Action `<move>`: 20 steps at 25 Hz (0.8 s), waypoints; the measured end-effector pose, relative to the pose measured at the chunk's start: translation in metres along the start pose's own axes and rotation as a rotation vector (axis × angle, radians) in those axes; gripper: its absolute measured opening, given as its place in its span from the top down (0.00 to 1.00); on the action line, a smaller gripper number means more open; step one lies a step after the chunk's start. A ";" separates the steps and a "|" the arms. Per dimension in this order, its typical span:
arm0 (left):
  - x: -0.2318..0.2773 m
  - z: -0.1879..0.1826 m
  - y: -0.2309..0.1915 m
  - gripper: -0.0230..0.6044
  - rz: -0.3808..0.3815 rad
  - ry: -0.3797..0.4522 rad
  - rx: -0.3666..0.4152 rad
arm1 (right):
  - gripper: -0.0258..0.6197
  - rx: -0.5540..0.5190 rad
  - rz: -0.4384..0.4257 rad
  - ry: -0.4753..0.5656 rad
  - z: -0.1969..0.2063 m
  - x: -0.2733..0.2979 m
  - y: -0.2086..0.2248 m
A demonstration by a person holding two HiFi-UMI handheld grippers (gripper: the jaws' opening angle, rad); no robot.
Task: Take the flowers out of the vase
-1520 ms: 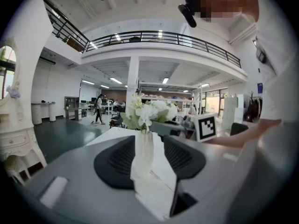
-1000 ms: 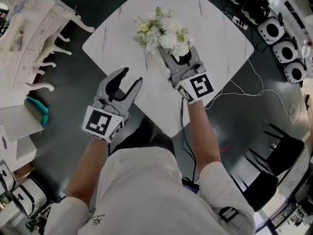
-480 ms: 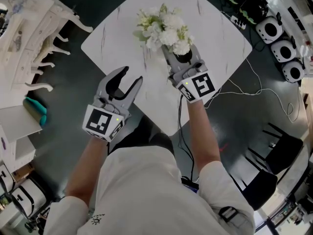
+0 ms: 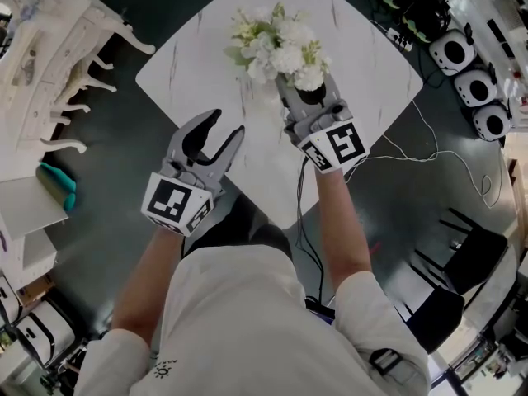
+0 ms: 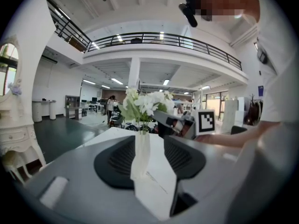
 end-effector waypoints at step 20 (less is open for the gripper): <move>0.005 -0.001 0.013 0.71 0.024 0.068 -0.077 | 0.91 -0.020 -0.007 0.040 -0.040 0.008 -0.012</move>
Point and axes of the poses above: the fingertips, and each gripper's own axes: x forward along the fingers, y to its right, z out of its underside, the point moved 10 cm from there along -x, backward along the fingers, and after that the axes turned 5 degrees about x, right-handed, at the moved point
